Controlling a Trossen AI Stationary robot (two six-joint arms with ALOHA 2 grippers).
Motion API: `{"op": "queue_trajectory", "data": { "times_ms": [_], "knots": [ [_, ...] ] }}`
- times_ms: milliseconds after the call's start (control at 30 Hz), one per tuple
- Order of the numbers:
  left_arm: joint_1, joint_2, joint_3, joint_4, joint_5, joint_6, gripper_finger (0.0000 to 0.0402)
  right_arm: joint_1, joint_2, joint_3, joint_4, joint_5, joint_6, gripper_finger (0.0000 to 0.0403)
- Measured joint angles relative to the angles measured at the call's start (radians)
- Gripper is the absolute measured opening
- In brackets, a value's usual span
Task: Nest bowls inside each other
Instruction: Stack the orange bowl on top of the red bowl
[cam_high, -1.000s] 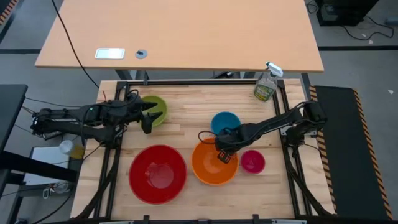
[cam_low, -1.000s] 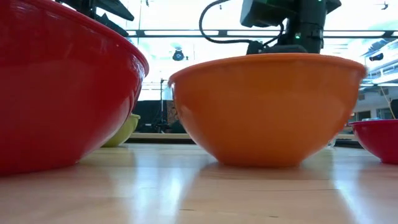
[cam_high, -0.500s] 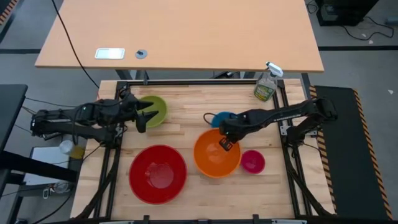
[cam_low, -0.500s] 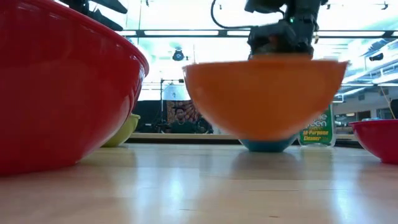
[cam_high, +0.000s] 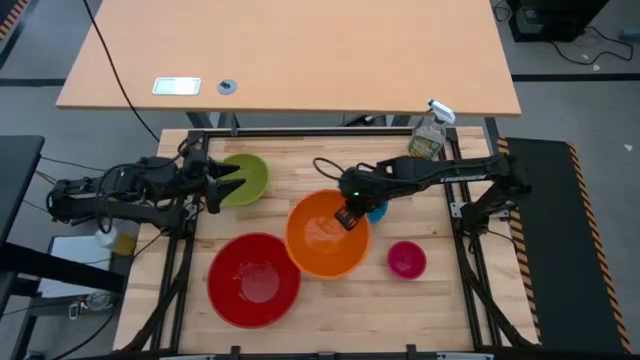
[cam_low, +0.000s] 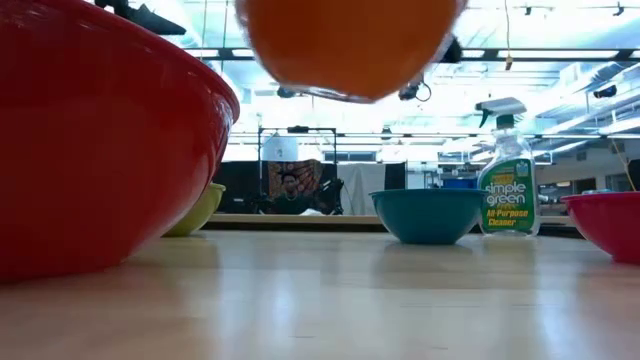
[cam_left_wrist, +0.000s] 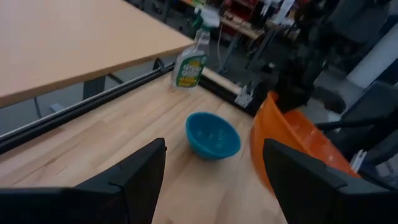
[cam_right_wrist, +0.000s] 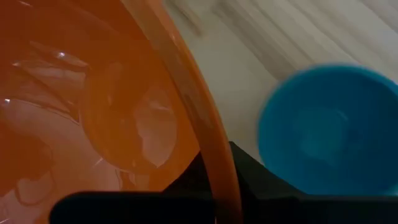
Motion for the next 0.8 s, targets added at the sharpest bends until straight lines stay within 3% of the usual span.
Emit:
{"op": "queue_trajectory", "data": {
  "times_ms": [200,467,800],
  "knots": [
    [0.000,-0.010,0.026,-0.040,0.025,0.008,0.0272,0.023,0.180,0.231,0.019,0.003,-0.037,0.0022],
    [0.000,-0.010,0.133,-0.220,0.057,0.024,0.0272,0.038,0.391,0.502,0.087,-0.017,-0.081,0.0022],
    [0.000,-0.018,0.242,-0.246,0.083,0.085,0.0272,0.073,0.554,0.593,0.324,-0.105,-0.141,0.0022]
  ]
}}
